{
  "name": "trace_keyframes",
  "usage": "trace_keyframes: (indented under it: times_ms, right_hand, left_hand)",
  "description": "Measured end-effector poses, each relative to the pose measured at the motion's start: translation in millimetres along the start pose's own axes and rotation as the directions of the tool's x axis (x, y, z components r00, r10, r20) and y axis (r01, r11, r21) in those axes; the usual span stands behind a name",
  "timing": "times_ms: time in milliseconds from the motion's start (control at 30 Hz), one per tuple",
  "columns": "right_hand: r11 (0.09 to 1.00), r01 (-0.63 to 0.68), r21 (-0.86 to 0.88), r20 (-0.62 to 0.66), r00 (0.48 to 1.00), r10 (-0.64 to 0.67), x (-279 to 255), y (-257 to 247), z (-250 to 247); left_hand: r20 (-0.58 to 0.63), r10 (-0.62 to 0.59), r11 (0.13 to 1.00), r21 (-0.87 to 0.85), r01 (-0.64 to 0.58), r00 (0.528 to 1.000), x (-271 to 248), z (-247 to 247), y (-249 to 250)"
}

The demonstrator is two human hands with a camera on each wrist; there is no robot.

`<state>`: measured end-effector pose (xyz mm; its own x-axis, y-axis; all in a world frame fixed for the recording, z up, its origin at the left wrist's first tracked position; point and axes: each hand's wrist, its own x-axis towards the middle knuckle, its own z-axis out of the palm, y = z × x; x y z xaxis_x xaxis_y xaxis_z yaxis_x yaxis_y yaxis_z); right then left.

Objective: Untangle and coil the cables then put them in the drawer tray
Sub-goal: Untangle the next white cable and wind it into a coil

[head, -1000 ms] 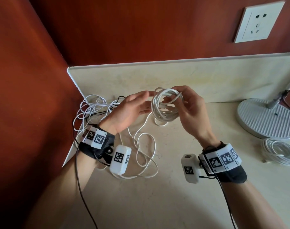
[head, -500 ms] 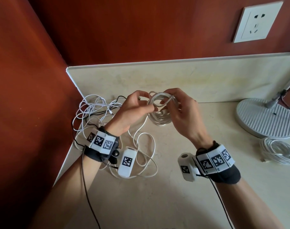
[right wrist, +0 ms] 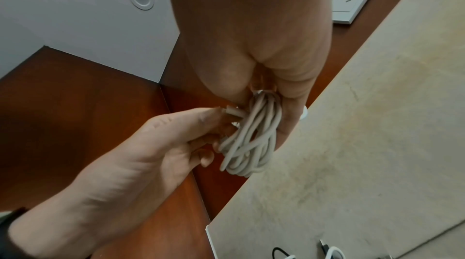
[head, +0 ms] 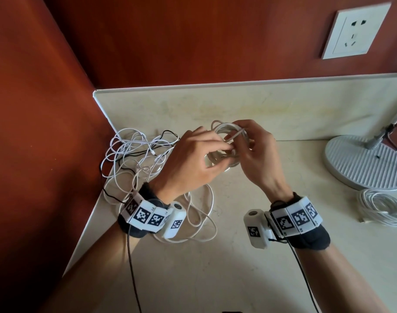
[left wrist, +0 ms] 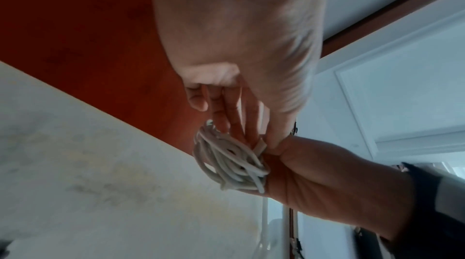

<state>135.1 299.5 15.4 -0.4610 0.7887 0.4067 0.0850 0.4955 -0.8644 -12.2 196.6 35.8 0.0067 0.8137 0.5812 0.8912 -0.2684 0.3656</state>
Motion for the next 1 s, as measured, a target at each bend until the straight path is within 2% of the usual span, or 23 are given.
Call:
trace_keyframes:
  times_ms: [167, 267, 367, 500, 567, 633, 767, 1000]
  right_hand:
    - [1.0, 0.015, -0.002, 0.004, 1.0, -0.015, -0.2, -1.4, 1.4]
    - [1.0, 0.023, 0.021, 0.048, 0.999, -0.024, 0.2, -1.9, -2.9]
    - [0.998, 0.024, -0.059, 0.11, 0.994, -0.018, 0.3, -1.7, -4.9]
    - [0.976, 0.059, -0.21, 0.116, 0.993, -0.035, 1.1, -1.2, -3.3]
    - [0.987, 0.047, -0.154, 0.118, 0.993, -0.029, 0.7, -1.6, -2.4]
    - [1.0, -0.006, -0.002, 0.14, 0.99, 0.006, -0.2, -1.2, 0.2]
    - [0.974, -0.096, 0.205, 0.096, 0.992, 0.077, -3.7, -1.1, 8.0]
    - [0.949, -0.064, 0.31, -0.029, 0.997, 0.077, -3.9, -9.4, 11.1]
  left_hand:
    - [-0.1, -0.047, 0.999, -0.017, 0.046, 0.994, 0.8, 9.3, 2.8]
    - [-0.166, -0.073, 0.99, -0.133, 0.051, 0.983, -2.1, 8.6, 5.8]
    - [-0.147, -0.086, 0.977, -0.207, 0.054, 0.985, -5.4, 8.8, 8.6]
    - [-0.129, -0.092, 0.985, -0.157, 0.072, 0.987, -11.6, 20.5, 5.2]
    - [-0.194, -0.12, 0.99, -0.102, 0.102, 0.974, -13.4, 27.6, 3.2]
    - [-0.264, -0.169, 0.984, -0.103, 0.146, 0.95, -12.6, 32.3, 2.2]
    - [-0.252, -0.183, 0.98, -0.118, 0.157, 0.95, -5.7, 31.7, 1.3]
    - [-0.323, -0.194, 0.98, -0.115, 0.165, 0.926, 3.4, 32.7, -3.6]
